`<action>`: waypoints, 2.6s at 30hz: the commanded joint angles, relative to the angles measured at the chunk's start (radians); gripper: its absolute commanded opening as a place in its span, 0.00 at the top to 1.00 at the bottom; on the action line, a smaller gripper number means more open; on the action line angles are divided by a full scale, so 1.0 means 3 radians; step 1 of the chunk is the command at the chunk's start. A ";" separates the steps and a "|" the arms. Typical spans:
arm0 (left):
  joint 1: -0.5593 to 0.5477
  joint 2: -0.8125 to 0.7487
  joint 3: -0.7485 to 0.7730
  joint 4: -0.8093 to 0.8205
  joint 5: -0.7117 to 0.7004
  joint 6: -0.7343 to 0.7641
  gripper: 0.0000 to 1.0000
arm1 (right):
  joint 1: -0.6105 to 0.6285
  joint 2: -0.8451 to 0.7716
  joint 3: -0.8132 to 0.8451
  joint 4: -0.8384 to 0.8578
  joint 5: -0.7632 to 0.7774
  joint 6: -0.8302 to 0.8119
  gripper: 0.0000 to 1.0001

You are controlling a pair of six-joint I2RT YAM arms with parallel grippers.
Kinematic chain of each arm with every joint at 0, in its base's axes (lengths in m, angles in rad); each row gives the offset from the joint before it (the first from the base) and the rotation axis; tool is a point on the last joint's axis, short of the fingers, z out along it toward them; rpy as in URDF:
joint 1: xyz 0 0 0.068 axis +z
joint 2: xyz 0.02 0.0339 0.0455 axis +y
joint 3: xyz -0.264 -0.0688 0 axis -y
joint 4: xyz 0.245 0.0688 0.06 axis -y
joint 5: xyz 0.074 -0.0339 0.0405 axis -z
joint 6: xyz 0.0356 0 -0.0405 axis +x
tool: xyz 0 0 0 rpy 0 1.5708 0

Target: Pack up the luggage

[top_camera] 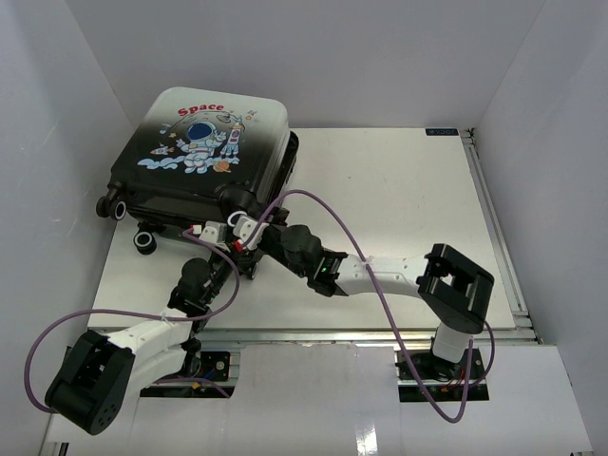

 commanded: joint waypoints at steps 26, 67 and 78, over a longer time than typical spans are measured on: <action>-0.0129 -0.0264 0.0209 0.0578 0.0360 -0.0092 1.00 | -0.1565 -0.0905 0.0219 -0.1628 -0.0195 0.2633 0.08; -0.0124 -0.0184 0.0183 0.0656 0.0364 -0.0013 1.00 | -0.2197 0.2336 0.3423 -0.2513 -0.1005 0.4354 0.80; -0.0124 -0.0055 0.0269 0.0636 0.0350 0.0038 1.00 | -0.2295 0.1505 0.1909 -0.1743 -0.0751 0.4419 0.92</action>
